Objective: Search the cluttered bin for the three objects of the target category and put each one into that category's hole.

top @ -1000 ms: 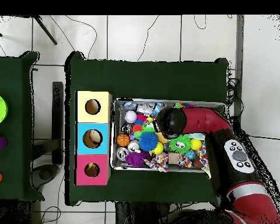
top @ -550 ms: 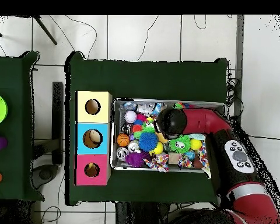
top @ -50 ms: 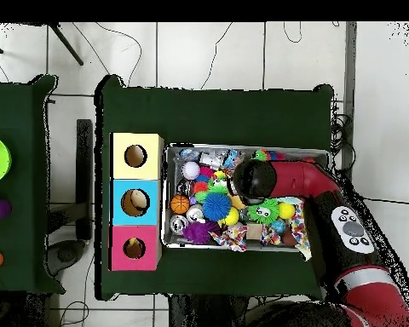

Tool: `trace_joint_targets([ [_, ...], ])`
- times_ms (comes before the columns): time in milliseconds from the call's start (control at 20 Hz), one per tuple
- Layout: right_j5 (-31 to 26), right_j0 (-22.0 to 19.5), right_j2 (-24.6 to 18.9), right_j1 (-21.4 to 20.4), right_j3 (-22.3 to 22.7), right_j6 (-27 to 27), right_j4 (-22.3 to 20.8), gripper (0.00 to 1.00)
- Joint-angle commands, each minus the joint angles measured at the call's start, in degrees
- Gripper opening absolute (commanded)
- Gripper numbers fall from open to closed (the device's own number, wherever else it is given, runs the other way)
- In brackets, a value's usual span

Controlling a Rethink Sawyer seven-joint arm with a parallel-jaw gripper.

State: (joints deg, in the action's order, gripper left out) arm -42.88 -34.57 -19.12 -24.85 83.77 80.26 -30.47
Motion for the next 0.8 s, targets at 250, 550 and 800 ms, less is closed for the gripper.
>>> trace_joint_targets([
  [250, -3.07, -3.30, -2.19, 5.18, 5.41, -6.17, -0.82, 1.00],
  [550, -3.74, -4.77, -4.18, 3.29, 8.13, -6.60, 0.83, 1.00],
  [800, -3.80, -5.34, -4.97, 3.14, 9.11, -6.61, 1.54, 1.00],
])
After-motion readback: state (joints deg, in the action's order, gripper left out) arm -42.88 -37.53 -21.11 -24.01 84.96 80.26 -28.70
